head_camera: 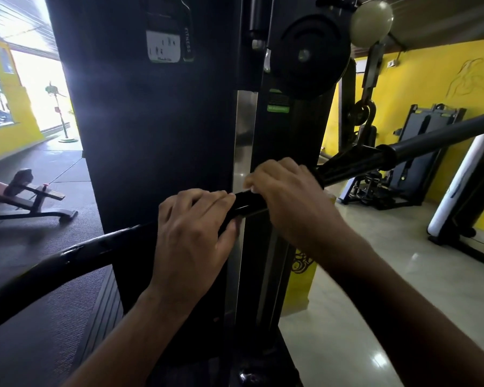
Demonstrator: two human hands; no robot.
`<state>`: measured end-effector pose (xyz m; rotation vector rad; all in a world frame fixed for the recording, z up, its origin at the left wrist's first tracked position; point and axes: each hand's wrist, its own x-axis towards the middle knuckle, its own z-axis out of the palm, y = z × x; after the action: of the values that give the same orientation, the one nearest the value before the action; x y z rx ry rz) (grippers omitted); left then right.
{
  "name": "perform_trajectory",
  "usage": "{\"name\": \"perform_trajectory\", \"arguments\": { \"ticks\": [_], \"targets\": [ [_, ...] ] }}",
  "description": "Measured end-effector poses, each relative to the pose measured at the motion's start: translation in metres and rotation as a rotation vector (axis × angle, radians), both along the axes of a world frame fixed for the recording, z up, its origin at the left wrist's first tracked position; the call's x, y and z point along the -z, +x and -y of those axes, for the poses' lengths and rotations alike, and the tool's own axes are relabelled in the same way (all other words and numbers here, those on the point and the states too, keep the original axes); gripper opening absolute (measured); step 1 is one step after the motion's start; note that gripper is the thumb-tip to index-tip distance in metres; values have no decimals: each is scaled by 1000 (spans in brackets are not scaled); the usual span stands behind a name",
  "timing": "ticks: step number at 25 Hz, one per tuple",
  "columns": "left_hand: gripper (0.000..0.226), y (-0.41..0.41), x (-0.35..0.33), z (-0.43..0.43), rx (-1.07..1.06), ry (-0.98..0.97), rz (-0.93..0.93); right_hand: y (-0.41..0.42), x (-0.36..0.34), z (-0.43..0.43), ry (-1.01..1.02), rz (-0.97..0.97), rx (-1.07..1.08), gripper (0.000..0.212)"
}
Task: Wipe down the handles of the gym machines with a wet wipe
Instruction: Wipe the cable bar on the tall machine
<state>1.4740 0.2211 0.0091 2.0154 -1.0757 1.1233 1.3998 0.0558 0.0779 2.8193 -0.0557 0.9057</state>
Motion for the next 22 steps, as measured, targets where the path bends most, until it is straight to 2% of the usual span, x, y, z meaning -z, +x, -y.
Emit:
{"name": "perform_trajectory", "arguments": {
  "ticks": [5, 9, 12, 14, 17, 19, 22],
  "targets": [
    [30, -2, -3, 5, 15, 11, 3, 17, -41, 7, 89, -337, 14, 19],
    [32, -3, -5, 7, 22, 16, 2, 21, -56, 17, 142, -457, 66, 21],
    [36, -4, -5, 8, 32, 22, -11, 22, -62, 17, 247, -548, -22, 16],
    [35, -5, -6, 10, 39, 32, -10, 22, -65, 14, 309, -585, -2, 18],
    [31, -6, -9, 14, 46, 57, -5, 21, -68, 8, 257, -614, 47, 18],
    [29, -7, -10, 16, 42, 59, -16, 20, -67, 5, 201, -560, 36, 18],
    [31, -6, -12, 17, 27, 42, -14, 20, -62, 17, 109, -430, 209, 17]
  ]
}}
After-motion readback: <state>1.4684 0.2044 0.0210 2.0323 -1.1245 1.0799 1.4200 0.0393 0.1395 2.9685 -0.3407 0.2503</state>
